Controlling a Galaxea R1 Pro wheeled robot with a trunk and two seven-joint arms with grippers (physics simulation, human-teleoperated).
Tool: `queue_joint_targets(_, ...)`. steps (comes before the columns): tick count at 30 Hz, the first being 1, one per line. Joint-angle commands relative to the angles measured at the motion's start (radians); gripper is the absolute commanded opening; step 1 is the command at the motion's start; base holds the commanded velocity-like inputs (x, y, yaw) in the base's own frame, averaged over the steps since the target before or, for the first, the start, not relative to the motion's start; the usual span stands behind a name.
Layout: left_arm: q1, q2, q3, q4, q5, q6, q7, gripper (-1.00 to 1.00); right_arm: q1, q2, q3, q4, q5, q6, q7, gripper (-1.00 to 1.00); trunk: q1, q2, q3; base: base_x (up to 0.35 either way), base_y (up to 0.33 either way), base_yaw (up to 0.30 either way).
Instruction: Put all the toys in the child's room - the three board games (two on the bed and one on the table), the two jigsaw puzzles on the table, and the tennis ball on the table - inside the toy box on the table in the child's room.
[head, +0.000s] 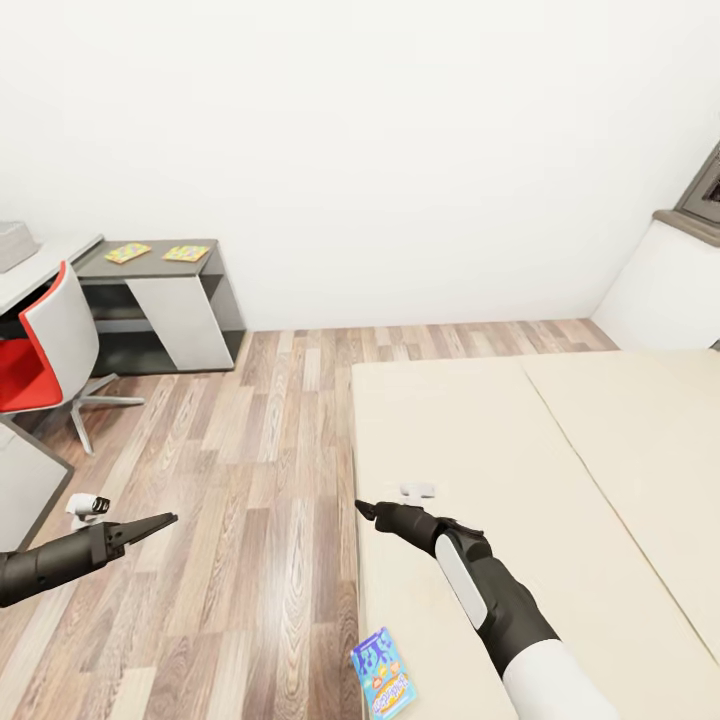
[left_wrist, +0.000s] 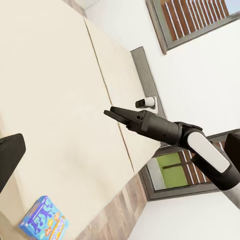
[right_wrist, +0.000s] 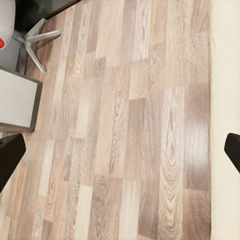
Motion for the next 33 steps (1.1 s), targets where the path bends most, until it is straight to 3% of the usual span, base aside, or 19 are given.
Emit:
queue_joint_targets(1, -0.001, 0.000, 0.000, 0.000, -0.001, 0.010, -0.004, 1.00, -0.001, 0.000, -0.001, -0.001, -0.004, 0.005, 0.000, 1.00, 0.001, -0.002, 0.000, 0.000, 0.000, 0.000)
queue_joint_targets(23, -0.001, 0.006, 0.003, 0.000, 0.001, 0.010, -0.004, 1.00, -0.001, 0.000, -0.001, -0.001, -0.001, 0.002, -0.003, 1.00, 0.001, -0.002, 0.036, 0.000, 0.000, 0.000)
queue_joint_targets(33, -0.001, 0.007, 0.004, 0.000, 0.001, 0.010, -0.004, 1.00, -0.001, 0.001, -0.008, 0.000, -0.002, 0.000, -0.005, 1.00, 0.001, -0.002, 0.040, 0.000, 0.000, 0.000)
